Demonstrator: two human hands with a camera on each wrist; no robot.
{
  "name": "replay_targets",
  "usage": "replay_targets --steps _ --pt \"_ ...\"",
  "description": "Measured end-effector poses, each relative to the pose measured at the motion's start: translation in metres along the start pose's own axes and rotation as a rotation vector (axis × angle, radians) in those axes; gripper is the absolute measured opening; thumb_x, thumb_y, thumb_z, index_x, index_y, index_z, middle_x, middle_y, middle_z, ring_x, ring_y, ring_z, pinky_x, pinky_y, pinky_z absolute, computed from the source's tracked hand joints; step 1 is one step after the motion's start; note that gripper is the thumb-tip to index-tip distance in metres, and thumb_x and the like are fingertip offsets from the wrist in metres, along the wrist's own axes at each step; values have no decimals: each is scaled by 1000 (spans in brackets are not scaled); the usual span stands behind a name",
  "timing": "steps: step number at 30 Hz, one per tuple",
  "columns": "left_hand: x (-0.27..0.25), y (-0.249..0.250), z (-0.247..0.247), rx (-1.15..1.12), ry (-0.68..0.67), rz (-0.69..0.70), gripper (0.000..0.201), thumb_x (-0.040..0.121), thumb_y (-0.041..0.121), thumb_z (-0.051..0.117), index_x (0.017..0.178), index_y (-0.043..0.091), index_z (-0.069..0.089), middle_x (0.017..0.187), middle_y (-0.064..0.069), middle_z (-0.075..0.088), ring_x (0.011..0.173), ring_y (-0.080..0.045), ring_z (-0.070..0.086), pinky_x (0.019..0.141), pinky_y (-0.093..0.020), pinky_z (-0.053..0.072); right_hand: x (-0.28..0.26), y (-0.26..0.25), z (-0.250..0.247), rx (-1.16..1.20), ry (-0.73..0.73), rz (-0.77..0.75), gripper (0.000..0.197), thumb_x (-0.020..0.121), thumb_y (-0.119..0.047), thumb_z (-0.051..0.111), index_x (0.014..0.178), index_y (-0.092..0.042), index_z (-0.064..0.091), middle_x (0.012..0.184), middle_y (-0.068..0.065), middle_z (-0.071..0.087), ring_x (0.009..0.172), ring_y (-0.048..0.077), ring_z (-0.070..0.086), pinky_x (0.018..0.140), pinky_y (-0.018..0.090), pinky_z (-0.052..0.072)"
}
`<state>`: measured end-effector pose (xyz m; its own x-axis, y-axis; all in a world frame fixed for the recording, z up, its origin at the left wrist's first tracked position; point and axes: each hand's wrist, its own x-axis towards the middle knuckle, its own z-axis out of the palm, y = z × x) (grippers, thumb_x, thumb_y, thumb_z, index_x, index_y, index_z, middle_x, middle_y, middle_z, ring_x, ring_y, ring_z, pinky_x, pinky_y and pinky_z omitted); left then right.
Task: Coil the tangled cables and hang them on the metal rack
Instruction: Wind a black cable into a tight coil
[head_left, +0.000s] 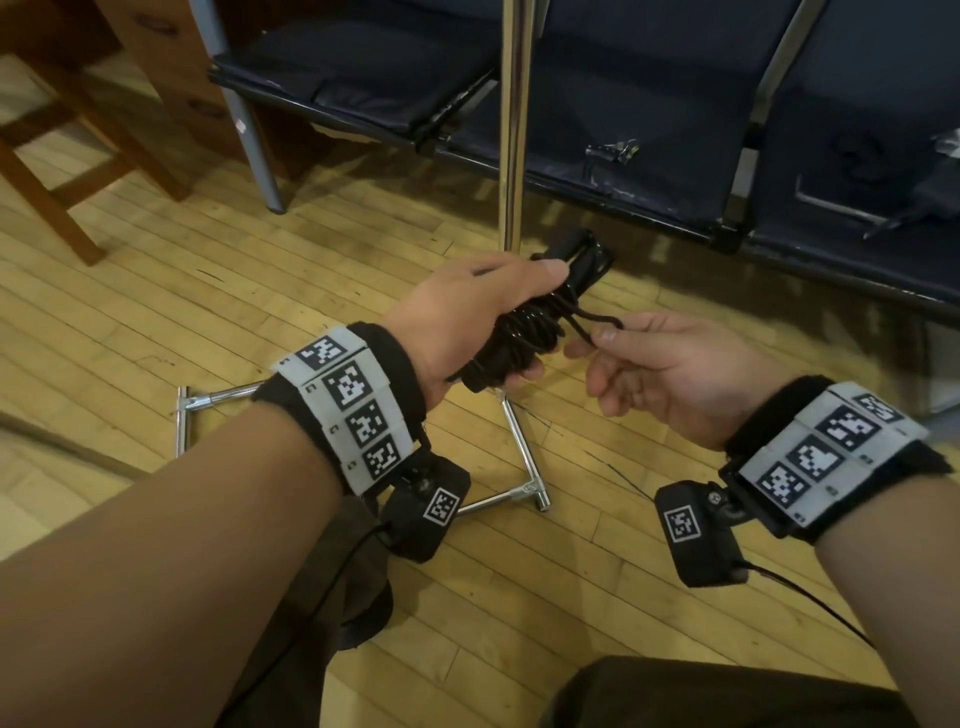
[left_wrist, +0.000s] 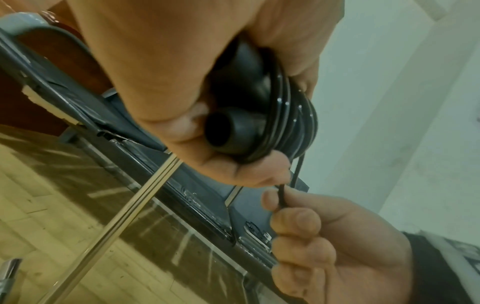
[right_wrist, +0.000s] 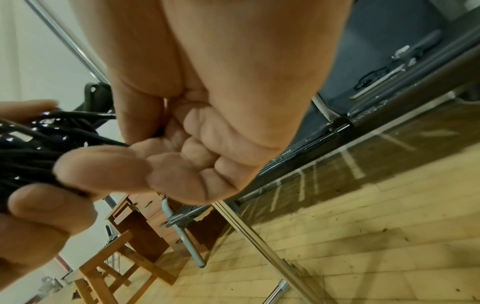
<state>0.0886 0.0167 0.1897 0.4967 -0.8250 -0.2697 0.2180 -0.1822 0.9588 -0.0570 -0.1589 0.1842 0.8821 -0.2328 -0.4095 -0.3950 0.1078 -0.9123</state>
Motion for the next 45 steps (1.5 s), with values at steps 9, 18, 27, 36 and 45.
replay_targets --steps 9,18,27,36,45 --pt "-5 -4 11 276 -120 86 17 92 39 69 97 23 72 89 -11 79 75 -30 78 59 -36 59 1 -1 6 129 30 35 17 94 1 56 106 -5 66 81 14 59 63 20 52 59 31 42" --pt "-10 1 15 496 -151 88 38 83 67 73 89 30 70 84 -1 80 69 -17 77 58 -26 57 -3 -6 1 158 -7 36 39 99 -4 44 86 -12 79 92 15 68 74 23 61 65 32 50" --pt "-8 -11 37 1174 -74 161 34 89 60 69 94 34 48 78 10 66 67 -4 64 52 -20 46 -3 -8 14 -186 96 13 15 96 3 58 106 -5 67 102 27 69 79 28 66 71 44 58" --pt "-2 -9 40 1167 -63 50 28 84 47 73 89 33 50 81 6 68 70 -12 66 55 -28 51 -10 -15 37 -656 209 -305 30 99 -11 60 109 -39 50 86 -4 71 74 9 66 63 16 54" --pt "-12 -11 27 743 -155 -27 16 93 43 75 104 33 67 83 1 78 62 -10 69 55 -23 56 -20 -22 17 -205 89 -121 17 100 -7 57 106 -19 66 87 4 75 84 27 69 85 49 58"
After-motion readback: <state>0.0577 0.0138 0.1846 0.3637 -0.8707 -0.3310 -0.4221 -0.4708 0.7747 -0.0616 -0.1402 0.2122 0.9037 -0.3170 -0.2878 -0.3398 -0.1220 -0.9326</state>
